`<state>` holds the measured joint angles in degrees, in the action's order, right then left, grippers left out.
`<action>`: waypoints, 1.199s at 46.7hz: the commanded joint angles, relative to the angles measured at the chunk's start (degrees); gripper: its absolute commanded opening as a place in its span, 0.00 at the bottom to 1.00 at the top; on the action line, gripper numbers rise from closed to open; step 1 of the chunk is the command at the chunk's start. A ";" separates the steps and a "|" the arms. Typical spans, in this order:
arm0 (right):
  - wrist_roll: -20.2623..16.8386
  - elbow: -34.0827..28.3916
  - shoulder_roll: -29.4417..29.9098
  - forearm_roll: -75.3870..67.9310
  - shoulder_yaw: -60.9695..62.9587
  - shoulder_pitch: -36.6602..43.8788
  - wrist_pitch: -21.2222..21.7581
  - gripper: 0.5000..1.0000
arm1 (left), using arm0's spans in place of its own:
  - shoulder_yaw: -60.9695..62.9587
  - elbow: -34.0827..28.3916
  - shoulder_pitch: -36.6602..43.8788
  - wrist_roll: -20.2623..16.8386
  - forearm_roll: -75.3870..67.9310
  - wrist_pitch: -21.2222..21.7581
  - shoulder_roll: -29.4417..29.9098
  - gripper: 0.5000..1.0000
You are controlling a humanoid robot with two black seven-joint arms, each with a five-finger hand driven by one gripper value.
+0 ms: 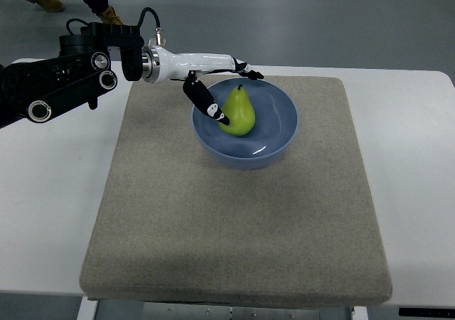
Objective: Place pear in bowl with left hand
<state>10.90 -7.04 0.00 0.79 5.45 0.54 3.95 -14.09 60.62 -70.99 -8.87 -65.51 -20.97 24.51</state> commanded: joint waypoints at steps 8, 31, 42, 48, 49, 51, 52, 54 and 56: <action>0.00 0.01 0.00 0.00 0.00 0.08 0.00 0.85 | -2.16 -2.52 0.07 0.09 11.09 0.49 0.36 0.99; 0.00 0.01 0.00 0.00 0.00 0.08 0.00 0.85 | -2.52 -17.55 2.44 0.96 42.91 -0.03 2.38 0.99; 0.00 -0.08 0.00 0.00 0.00 0.08 0.00 0.85 | -2.61 -20.28 6.30 1.14 53.72 -1.53 2.20 0.99; 0.00 0.01 0.00 0.00 0.00 0.08 0.00 0.85 | -2.78 -21.33 8.15 2.37 61.27 -2.58 2.73 0.99; 0.00 0.01 0.00 0.00 0.00 -0.01 0.00 0.85 | -2.87 -21.68 8.33 2.72 62.94 -3.02 2.82 0.99; 0.00 0.01 0.00 0.00 0.00 0.08 0.00 0.85 | -3.22 -22.47 8.77 3.60 66.28 -4.25 3.17 0.99; 0.00 0.01 0.00 0.00 0.00 -0.01 0.00 0.85 | -3.39 -23.00 8.94 4.30 68.13 -5.12 3.43 0.99; 0.00 0.01 0.00 0.00 0.00 -0.01 0.00 0.85 | -4.01 -24.05 9.56 6.23 71.55 -6.97 3.70 0.99; 0.00 0.01 0.00 0.00 0.00 0.08 0.00 0.85 | -4.97 -25.20 10.08 8.60 75.07 -8.81 3.70 0.99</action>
<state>10.90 -7.03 0.00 0.79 5.45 0.57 3.96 -17.84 37.11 -61.77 -3.62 4.20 -26.99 28.08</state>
